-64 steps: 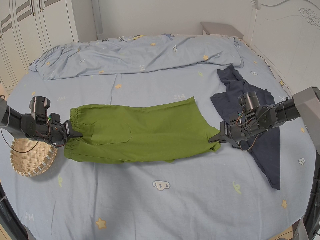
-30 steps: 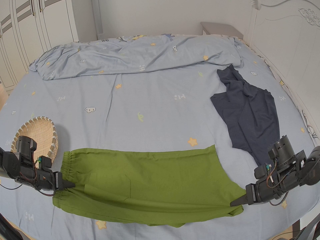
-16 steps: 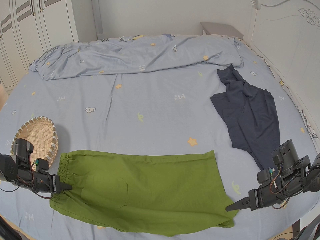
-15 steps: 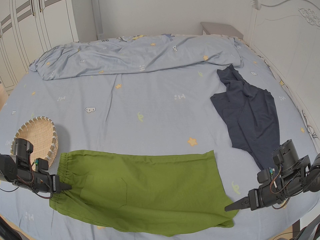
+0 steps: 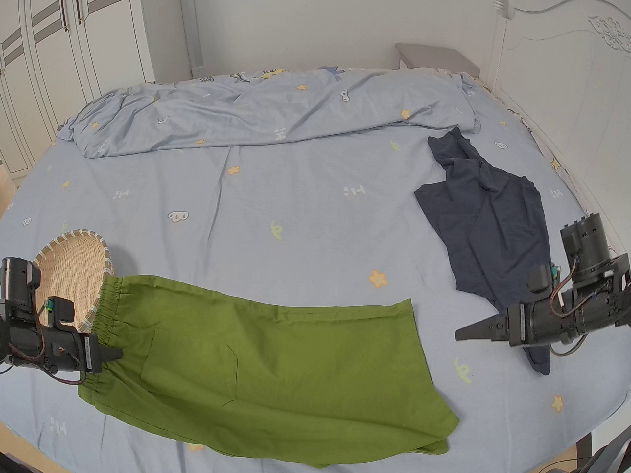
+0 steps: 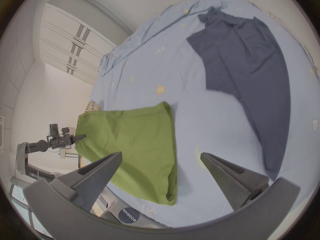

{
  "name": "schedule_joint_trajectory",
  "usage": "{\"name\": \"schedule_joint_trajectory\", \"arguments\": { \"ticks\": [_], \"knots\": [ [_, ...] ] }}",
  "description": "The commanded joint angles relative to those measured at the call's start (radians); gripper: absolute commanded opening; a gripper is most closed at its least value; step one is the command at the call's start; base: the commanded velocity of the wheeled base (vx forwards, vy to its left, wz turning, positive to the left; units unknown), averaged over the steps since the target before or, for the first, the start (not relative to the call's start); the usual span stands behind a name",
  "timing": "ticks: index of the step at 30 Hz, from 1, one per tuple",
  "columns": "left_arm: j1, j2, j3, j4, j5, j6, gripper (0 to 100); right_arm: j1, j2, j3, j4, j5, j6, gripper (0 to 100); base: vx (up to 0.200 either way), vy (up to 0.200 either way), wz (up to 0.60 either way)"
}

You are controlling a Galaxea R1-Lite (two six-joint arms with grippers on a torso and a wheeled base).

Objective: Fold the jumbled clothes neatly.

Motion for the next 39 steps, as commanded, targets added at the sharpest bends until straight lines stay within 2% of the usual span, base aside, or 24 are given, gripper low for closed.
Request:
{"name": "schedule_joint_trajectory", "arguments": {
  "ticks": [1,4,6,7,11,14,17,18,19,22,23,25,26,30,34,35,36,37,38,39],
  "knots": [
    [0.008,-0.176,-0.045,0.079,0.005,0.001,0,-0.068,-0.012,-0.07,0.023,-0.007,-0.039,100,0.0,0.0,0.0],
    [0.049,-0.197,-0.094,0.167,0.007,0.029,0,-0.068,-0.018,-0.059,0.026,-0.007,-0.039,100,0.0,0.0,0.0],
    [0.049,-0.197,-0.094,0.167,0.007,0.029,0,-0.068,-0.018,-0.059,0.026,-0.007,-0.039,100,0.0,0.0,0.0],
    [0.117,-0.189,-0.128,0.234,0.007,0.105,0,-0.068,-0.024,-0.056,0.038,-0.007,-0.038,100,0.0,0.0,0.0],
    [0.17,-0.189,-0.174,0.285,0.007,0.128,0,-0.063,-0.026,-0.058,0.043,-0.033,-0.038,100,0.0,0.0,0.0],
    [0.172,-0.196,-0.177,0.294,0.007,0.128,0,-0.051,-0.022,-0.058,0.041,-0.077,-0.038,100,0.0,0.0,0.0],
    [0.14,-0.205,-0.191,0.338,0.007,0.121,0,-0.031,-0.026,-0.056,0.041,-0.094,-0.036,100,0.0,0.0,0.0],
    [0.101,-0.208,-0.218,0.375,0.013,0.107,0,-0.026,-0.027,-0.056,0.043,-0.096,-0.036,100,0.0,0.0,0.0],
    [0.097,-0.208,-0.223,0.381,0.014,0.104,0,-0.026,-0.027,-0.056,0.041,-0.096,-0.036,100,0.0,0.0,0.0],
    [-0.044,-0.24,-0.327,0.532,0.059,-0.037,0,-0.026,-0.032,-0.056,0.043,-0.097,-0.036,100,0.0,0.0,0.0],
    [-0.115,-0.246,-0.375,0.581,0.074,-0.114,0,-0.026,-0.032,-0.056,0.043,-0.097,-0.036,100,0.0,0.0,0.0],
    [-0.175,-0.249,-0.416,0.616,0.088,-0.178,0,-0.026,-0.032,-0.056,0.043,-0.097,-0.036,100,0.0,0.0,0.0],
    [-0.232,-0.249,-0.468,0.653,0.106,-0.235,0,-0.028,-0.032,-0.056,0.043,-0.097,-0.036,100,0.0,0.0,0.0],
    [-0.37,-0.237,-0.583,0.754,0.152,-0.309,0,-0.026,-0.027,-0.053,0.043,-0.097,-0.036,100,0.0,0.0,0.0],
    [-0.549,-0.205,-0.646,0.782,0.232,-0.441,0,-0.026,-0.027,-0.053,0.043,-0.097,-0.036,100,0.0,0.0,0.0],
    [-0.623,-0.183,-0.662,0.783,0.267,-0.507,0,-0.026,-0.027,-0.053,0.043,-0.097,-0.036,100,0.0,0.0,0.0],
    [-0.666,-0.166,-0.671,0.782,0.284,-0.542,0,-0.026,-0.029,-0.053,0.043,-0.097,-0.036,100,0.0,0.0,0.0],
    [-0.672,-0.163,-0.672,0.782,0.286,-0.548,0,-0.026,-0.029,-0.053,0.043,-0.097,-0.036,100,0.0,0.0,0.0],
    [-0.752,-0.128,-0.689,0.782,0.307,-0.606,0,-0.028,-0.029,-0.053,0.043,-0.099,-0.036,100,0.0,0.0,0.0],
    [-0.781,-0.113,-0.7,0.782,0.312,-0.628,0,-0.028,-0.029,-0.053,0.043,-0.099,-0.036,100,0.0,0.0,0.0]
  ]
}}
